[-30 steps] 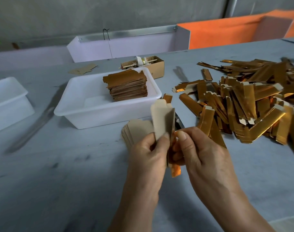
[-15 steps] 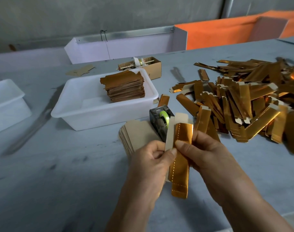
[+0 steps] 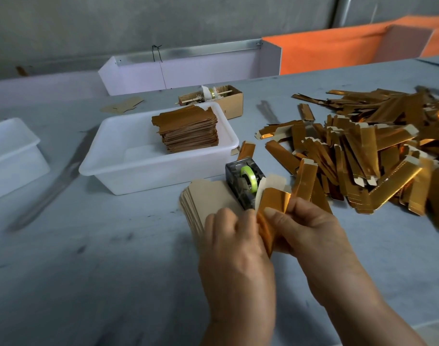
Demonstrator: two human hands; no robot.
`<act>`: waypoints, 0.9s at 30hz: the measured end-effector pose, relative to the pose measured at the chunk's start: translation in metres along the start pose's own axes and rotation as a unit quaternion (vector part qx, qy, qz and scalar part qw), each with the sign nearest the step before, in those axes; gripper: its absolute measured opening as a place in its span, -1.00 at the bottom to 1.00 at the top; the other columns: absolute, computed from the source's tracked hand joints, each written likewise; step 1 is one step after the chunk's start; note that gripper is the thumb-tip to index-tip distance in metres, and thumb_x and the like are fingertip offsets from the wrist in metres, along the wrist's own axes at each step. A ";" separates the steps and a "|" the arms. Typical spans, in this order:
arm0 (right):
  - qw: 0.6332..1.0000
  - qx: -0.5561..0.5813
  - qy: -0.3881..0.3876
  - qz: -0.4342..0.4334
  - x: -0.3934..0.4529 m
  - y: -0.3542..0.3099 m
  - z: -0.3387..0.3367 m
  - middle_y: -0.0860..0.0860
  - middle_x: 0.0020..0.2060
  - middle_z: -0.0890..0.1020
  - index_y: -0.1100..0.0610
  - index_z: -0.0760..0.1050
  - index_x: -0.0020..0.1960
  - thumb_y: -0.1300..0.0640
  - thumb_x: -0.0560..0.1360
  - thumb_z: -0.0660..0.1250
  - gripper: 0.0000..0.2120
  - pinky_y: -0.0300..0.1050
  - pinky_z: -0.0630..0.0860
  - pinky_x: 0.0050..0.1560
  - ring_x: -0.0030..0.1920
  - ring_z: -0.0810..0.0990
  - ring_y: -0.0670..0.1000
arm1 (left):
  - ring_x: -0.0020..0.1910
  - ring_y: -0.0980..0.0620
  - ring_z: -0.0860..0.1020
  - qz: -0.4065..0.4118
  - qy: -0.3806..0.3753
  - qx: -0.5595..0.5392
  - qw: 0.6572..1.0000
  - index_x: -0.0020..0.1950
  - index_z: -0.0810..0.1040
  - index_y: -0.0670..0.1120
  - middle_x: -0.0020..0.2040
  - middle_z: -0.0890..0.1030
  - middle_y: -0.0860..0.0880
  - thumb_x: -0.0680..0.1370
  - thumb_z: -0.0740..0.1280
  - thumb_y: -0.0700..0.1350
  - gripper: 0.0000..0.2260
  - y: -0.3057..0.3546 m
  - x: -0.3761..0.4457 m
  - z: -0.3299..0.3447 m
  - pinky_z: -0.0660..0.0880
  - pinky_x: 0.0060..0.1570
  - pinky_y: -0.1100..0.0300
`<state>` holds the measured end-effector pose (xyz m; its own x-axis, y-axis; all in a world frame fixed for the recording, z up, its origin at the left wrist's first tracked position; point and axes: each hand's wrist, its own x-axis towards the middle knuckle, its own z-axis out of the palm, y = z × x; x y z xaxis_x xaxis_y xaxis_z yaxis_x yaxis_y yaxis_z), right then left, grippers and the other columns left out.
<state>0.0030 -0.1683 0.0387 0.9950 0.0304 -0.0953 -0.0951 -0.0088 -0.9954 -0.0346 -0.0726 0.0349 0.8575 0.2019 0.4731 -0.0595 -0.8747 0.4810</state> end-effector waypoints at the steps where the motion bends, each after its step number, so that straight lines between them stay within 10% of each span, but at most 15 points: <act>1: 1.000 0.003 -0.002 0.001 0.000 0.001 0.001 0.24 -0.26 0.60 0.17 0.59 -0.17 0.15 0.46 0.37 -0.91 -0.28 0.55 -0.35 -0.24 0.62 0.14 | -0.28 -0.09 0.55 0.022 -0.005 0.059 0.998 -0.10 0.67 -0.17 -0.29 0.52 -0.10 0.33 0.42 -0.28 -0.83 0.006 -0.003 0.002 0.41 -0.44 0.16; 4: 1.000 -0.005 0.005 0.001 -0.003 0.000 0.002 0.08 -0.37 0.62 0.11 0.60 -0.24 0.04 0.45 0.35 -0.83 -0.33 0.50 -0.39 -0.34 0.61 0.01 | -0.28 -0.09 0.56 0.031 -0.096 0.138 0.985 -0.03 0.67 -0.26 -0.27 0.55 -0.12 0.40 0.18 -0.27 -0.70 0.018 -0.007 0.005 0.50 -0.38 0.13; 7: 0.999 -0.033 0.023 0.008 -0.003 0.002 0.000 0.19 -0.27 0.62 0.14 0.60 -0.19 -0.04 0.39 0.40 -0.77 0.05 0.58 -0.21 -0.25 0.60 0.16 | -0.29 -0.05 0.56 0.048 -0.126 0.148 0.980 -0.09 0.69 -0.23 -0.29 0.56 -0.08 0.38 0.11 -0.23 -0.64 0.021 -0.012 0.007 0.51 -0.37 0.16; 12: 0.999 -0.006 0.035 0.018 -0.001 0.004 -0.006 0.11 -0.29 0.65 0.13 0.58 -0.18 0.15 0.45 0.38 -0.94 -0.06 0.59 -0.22 -0.23 0.64 0.11 | -0.16 0.06 0.57 -0.026 -0.068 -0.038 0.997 -0.03 0.64 0.04 -0.14 0.54 0.05 0.40 0.44 -0.18 -0.81 0.007 -0.009 0.002 0.52 -0.32 0.21; 15: 0.999 0.035 0.013 0.019 -0.001 0.005 -0.008 0.15 -0.33 0.62 0.20 0.56 -0.17 0.16 0.47 0.35 -0.89 -0.22 0.57 -0.30 -0.28 0.61 0.10 | -0.31 0.17 0.58 -0.249 -0.159 -0.306 0.905 -0.12 0.54 0.05 -0.21 0.62 0.06 0.49 0.43 -0.12 -0.90 -0.007 0.001 -0.003 0.54 -0.30 0.24; 19: 0.997 0.048 0.034 0.048 -0.001 0.005 -0.003 0.06 -0.46 0.53 0.14 0.56 -0.32 0.01 0.47 0.32 -0.73 -0.09 0.53 -0.24 -0.40 0.52 0.01 | -0.50 0.10 0.52 -0.323 -0.246 -0.431 0.806 -0.13 0.60 -0.14 -0.40 0.62 -0.03 0.50 0.42 -0.21 -0.97 -0.016 0.007 -0.014 0.47 -0.46 0.30; 23: 0.993 -0.091 0.061 -0.054 0.007 -0.004 -0.008 -0.09 -0.33 0.64 0.02 0.55 -0.24 -0.29 0.35 0.19 -0.61 -0.24 0.54 -0.30 -0.29 0.62 -0.13 | -0.50 0.13 0.50 -0.358 -0.151 -0.458 0.800 -0.19 0.63 -0.14 -0.42 0.61 -0.02 0.49 0.40 -0.26 -0.93 -0.024 0.010 -0.013 0.47 -0.46 0.32; 27: 0.968 -0.238 0.066 -0.056 0.033 -0.011 -0.023 -0.16 -0.22 0.62 -0.11 0.51 -0.21 -0.10 0.47 0.31 -0.88 -0.24 0.44 -0.22 -0.14 0.57 -0.13 | -0.37 0.09 0.53 -0.388 -0.050 -0.468 0.792 -0.11 0.61 -0.13 -0.29 0.63 -0.08 0.52 0.37 -0.20 -0.96 -0.041 0.018 -0.011 0.48 -0.38 0.26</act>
<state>0.0372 -0.1898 0.0467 0.9965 -0.0697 0.0451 0.0069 -0.4723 -0.8814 -0.0226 -0.0280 0.0319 0.8550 0.4420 -0.2712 0.1924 0.2154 0.9574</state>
